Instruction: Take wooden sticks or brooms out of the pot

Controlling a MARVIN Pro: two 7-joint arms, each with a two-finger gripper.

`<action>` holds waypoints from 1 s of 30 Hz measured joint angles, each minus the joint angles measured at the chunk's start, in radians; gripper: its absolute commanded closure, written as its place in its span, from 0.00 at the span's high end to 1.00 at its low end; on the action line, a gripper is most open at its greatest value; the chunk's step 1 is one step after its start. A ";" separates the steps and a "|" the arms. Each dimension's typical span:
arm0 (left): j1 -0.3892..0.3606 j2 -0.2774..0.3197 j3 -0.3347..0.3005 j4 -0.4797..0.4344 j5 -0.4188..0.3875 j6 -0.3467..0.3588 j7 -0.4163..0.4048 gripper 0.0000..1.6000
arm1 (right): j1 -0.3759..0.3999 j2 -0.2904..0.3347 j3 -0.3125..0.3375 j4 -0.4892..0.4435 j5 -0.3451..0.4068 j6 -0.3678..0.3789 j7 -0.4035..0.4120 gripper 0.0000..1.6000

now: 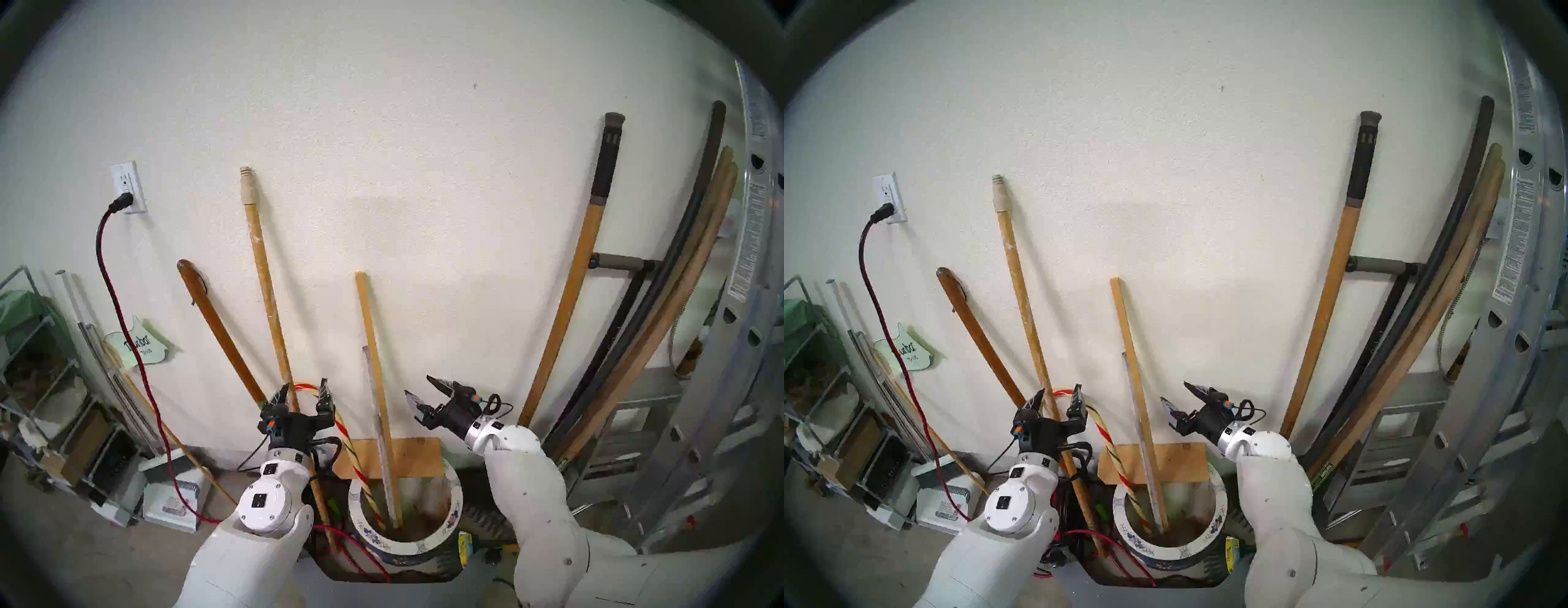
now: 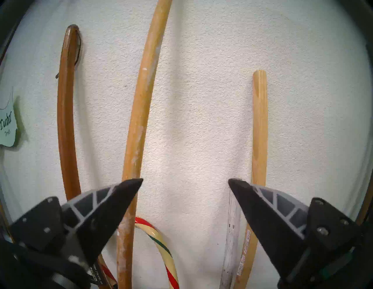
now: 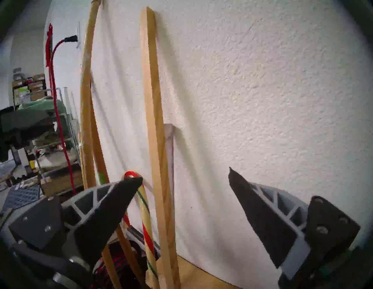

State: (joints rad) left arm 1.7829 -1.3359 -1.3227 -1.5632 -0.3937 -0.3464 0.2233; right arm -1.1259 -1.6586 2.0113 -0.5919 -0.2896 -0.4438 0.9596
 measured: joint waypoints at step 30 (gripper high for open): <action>0.000 -0.003 -0.002 0.000 0.000 0.000 -0.003 1.00 | 0.216 0.030 -0.113 0.377 -0.187 -0.139 -0.250 1.00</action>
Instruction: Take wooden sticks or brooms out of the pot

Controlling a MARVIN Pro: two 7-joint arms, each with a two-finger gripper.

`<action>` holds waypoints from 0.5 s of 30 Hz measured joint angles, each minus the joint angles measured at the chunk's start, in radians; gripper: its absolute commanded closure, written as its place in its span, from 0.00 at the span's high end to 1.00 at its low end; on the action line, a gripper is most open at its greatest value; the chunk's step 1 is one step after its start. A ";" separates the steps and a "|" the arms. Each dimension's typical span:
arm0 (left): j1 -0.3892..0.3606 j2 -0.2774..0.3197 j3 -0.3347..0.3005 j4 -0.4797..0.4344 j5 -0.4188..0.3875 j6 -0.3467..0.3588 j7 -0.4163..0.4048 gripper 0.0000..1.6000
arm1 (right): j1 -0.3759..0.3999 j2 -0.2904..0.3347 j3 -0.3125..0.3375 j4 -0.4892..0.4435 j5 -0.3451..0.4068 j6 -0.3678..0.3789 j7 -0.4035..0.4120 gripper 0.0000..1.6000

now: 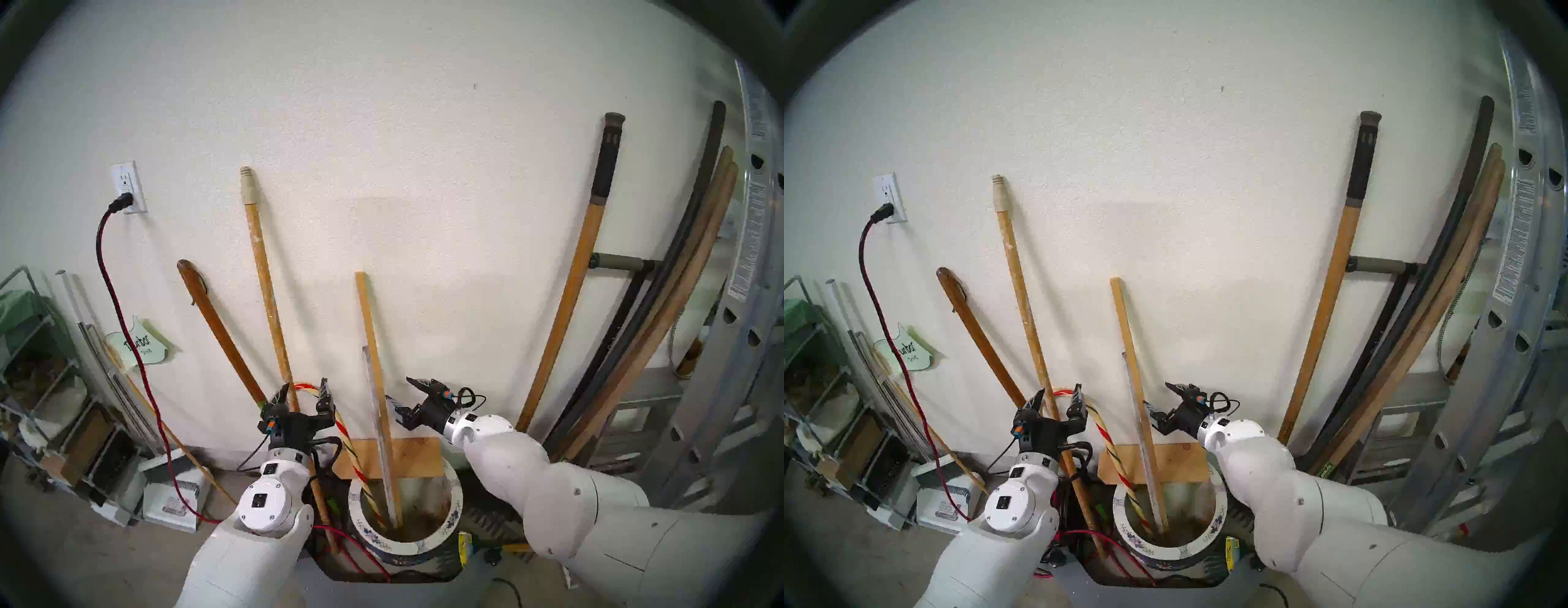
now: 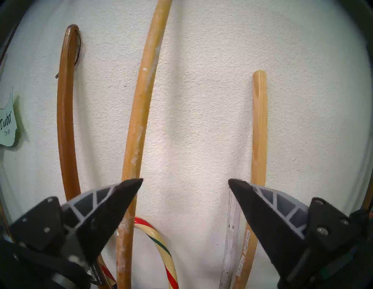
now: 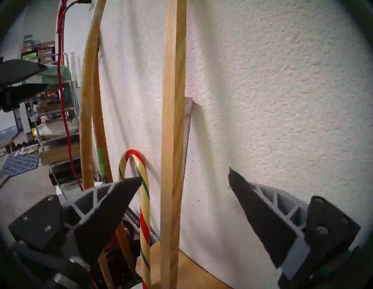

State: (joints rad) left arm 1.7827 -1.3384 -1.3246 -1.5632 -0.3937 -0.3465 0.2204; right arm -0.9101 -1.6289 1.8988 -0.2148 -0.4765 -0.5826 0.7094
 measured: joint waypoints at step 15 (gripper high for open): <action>0.000 -0.001 -0.001 0.000 0.000 -0.001 -0.002 1.00 | 0.060 -0.032 -0.039 0.061 -0.068 0.074 -0.099 1.00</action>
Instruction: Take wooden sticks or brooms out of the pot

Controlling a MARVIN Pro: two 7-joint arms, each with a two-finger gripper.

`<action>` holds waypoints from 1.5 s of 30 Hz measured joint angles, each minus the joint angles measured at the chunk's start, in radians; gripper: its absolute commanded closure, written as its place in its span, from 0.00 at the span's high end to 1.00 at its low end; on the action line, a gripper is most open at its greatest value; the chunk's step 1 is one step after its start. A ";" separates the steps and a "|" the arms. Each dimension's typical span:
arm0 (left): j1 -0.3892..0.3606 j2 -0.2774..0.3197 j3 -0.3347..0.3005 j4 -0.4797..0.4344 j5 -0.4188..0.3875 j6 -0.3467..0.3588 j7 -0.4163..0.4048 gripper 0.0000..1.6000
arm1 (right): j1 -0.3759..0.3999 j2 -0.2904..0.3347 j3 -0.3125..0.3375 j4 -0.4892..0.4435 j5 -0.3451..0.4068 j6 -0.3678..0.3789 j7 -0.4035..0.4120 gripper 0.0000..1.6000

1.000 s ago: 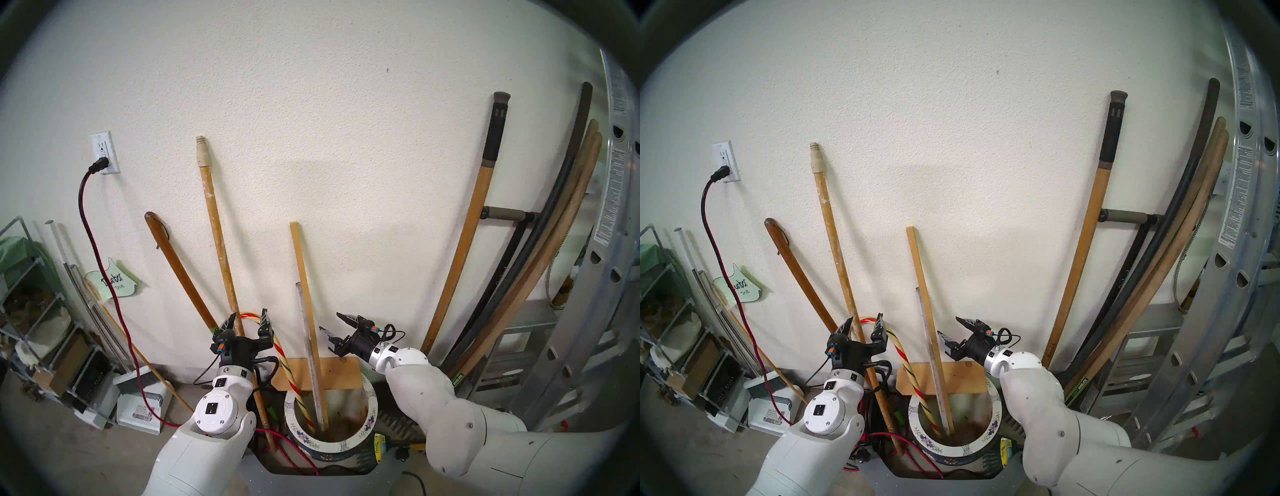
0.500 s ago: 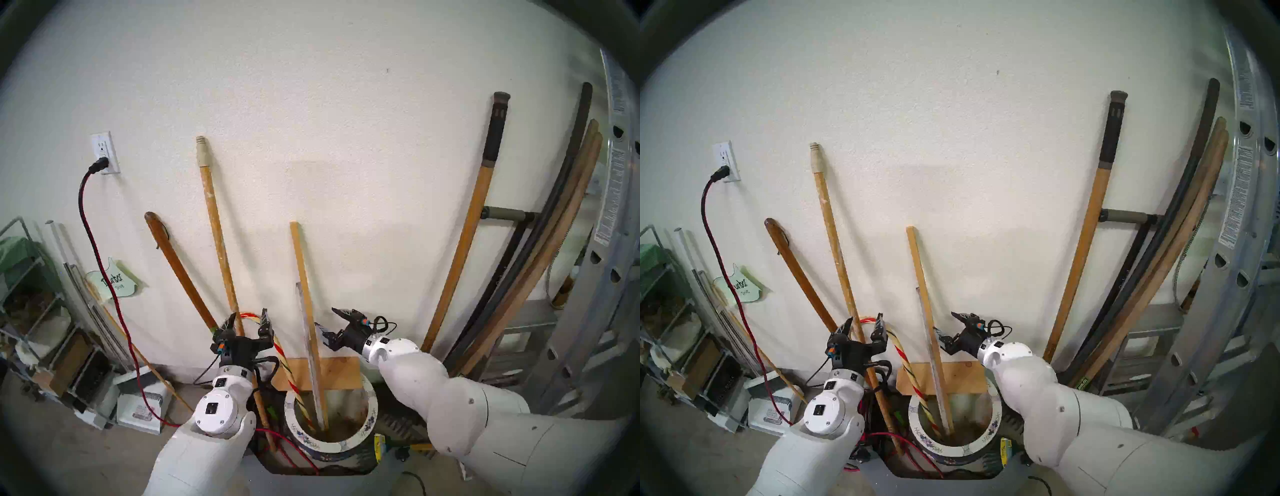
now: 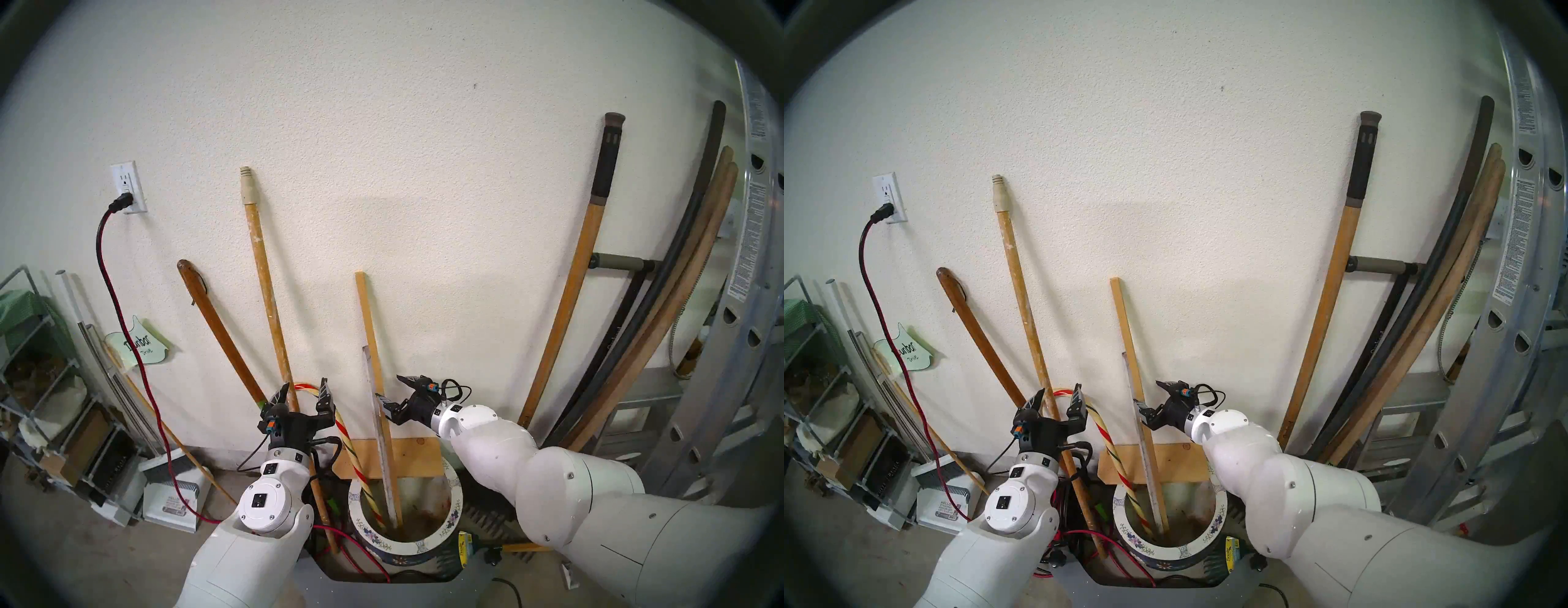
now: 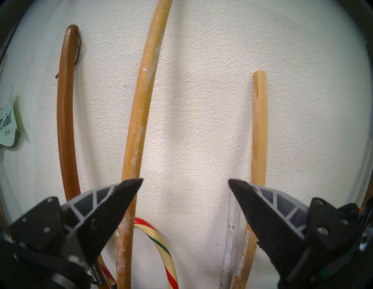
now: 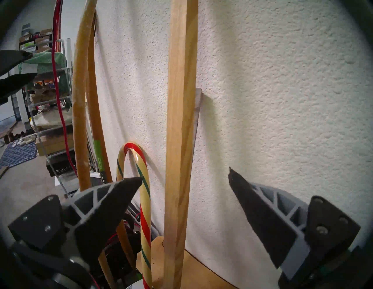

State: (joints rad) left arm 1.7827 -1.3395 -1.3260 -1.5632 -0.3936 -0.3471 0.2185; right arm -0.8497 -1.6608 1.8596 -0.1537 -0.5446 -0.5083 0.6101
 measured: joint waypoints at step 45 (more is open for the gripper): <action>0.000 -0.004 -0.004 0.000 0.000 -0.002 -0.007 1.00 | 0.050 -0.025 -0.015 0.035 -0.101 0.142 -0.125 1.00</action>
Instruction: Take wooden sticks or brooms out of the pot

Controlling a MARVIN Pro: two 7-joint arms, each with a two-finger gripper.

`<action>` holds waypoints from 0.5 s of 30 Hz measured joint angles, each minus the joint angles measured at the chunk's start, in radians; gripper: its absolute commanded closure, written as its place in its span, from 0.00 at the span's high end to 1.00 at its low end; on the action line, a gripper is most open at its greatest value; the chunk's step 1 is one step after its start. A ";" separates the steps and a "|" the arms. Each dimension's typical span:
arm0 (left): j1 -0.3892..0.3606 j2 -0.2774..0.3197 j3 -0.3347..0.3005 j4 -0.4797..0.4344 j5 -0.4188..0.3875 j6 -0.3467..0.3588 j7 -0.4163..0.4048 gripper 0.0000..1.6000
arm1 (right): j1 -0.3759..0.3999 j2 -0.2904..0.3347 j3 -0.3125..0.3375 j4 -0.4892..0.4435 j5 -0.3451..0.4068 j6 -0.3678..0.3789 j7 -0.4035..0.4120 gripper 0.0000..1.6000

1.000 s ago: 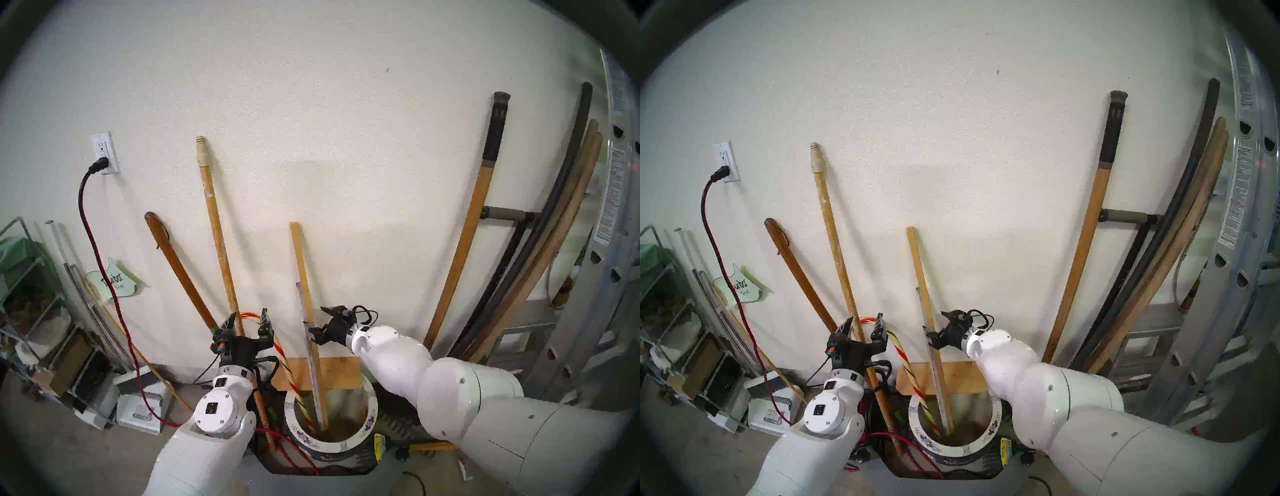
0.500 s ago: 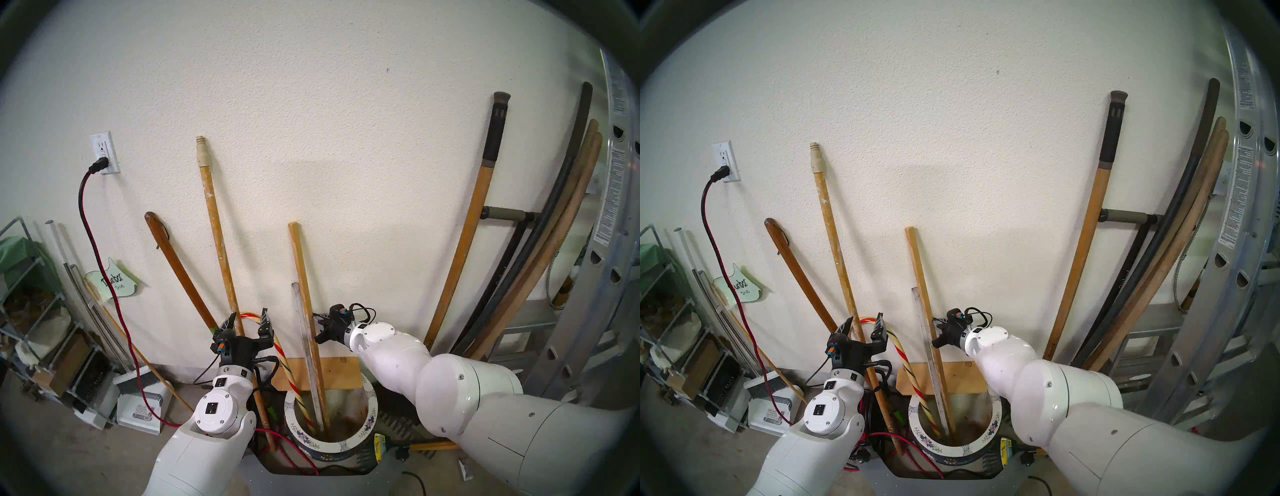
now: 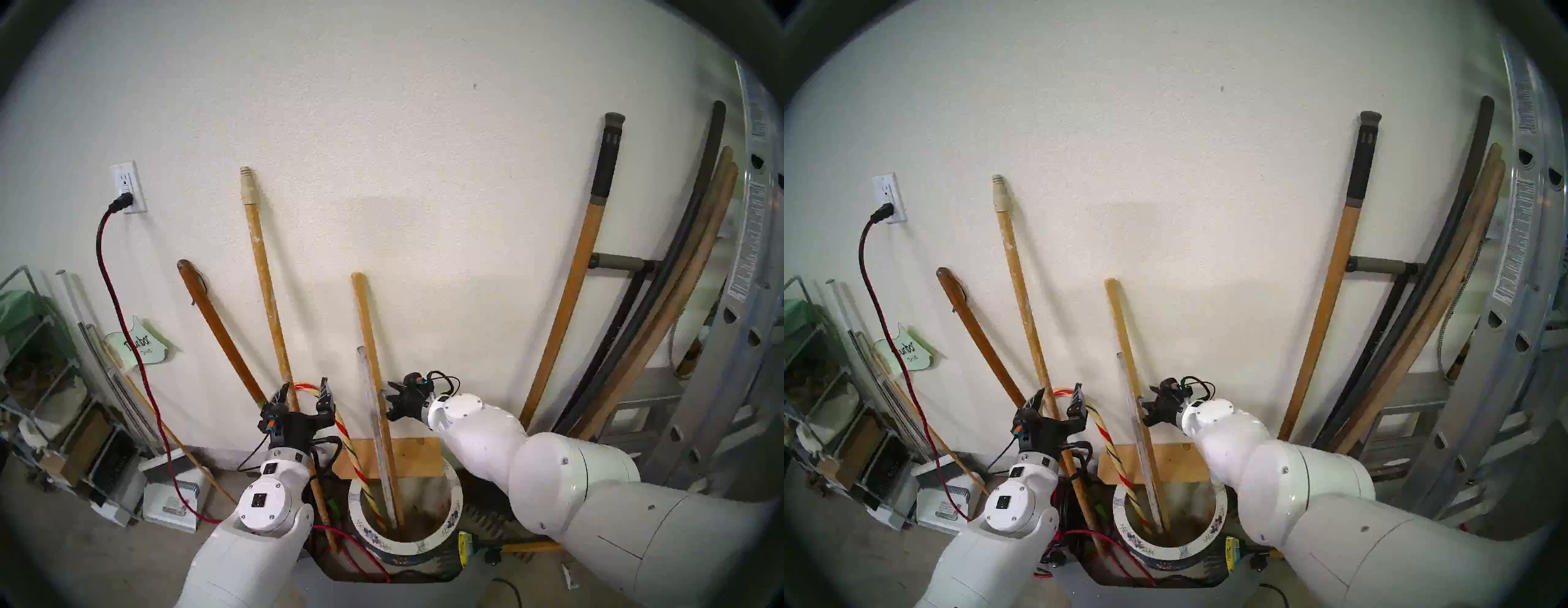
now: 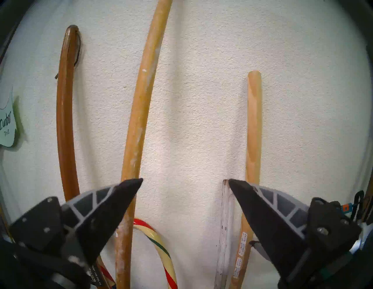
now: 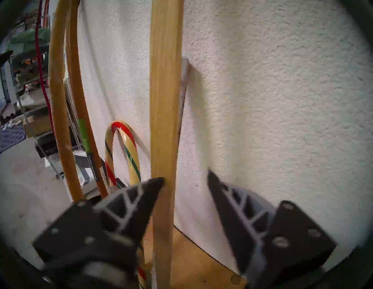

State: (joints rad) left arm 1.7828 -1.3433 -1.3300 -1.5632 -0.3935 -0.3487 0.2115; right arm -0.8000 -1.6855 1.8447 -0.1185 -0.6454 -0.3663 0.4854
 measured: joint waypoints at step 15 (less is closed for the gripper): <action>0.000 -0.001 -0.001 0.000 0.000 0.000 -0.002 1.00 | 0.003 -0.001 0.001 -0.002 -0.016 -0.003 -0.010 1.00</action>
State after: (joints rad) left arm 1.7828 -1.3446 -1.3313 -1.5632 -0.3934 -0.3489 0.2099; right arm -0.7968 -1.6870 1.8454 -0.1202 -0.6610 -0.3695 0.4758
